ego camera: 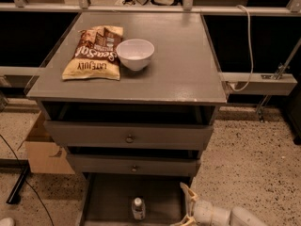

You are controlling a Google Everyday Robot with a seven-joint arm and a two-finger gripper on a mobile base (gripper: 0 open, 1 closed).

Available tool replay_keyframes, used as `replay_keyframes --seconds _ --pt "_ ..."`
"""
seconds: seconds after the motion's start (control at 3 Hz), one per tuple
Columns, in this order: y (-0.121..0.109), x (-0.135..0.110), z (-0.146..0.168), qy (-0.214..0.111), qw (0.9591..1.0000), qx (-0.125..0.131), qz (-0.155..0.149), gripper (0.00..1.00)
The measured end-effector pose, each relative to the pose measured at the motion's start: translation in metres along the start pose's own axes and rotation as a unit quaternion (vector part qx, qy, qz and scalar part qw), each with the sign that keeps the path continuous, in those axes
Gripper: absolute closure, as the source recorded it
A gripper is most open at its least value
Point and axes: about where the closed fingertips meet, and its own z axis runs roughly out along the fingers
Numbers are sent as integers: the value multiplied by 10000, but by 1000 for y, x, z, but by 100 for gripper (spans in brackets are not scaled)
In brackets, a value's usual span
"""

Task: Pick blue plastic bottle from bottom drawer and place on counter

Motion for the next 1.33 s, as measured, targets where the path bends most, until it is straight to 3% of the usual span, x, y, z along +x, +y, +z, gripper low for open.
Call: replay_keyframes --seconds 0.67,1.33 --pt "5 4 22 -111 9999 -57 49 0" --pt "16 12 42 93 9999 -122 -74 0"
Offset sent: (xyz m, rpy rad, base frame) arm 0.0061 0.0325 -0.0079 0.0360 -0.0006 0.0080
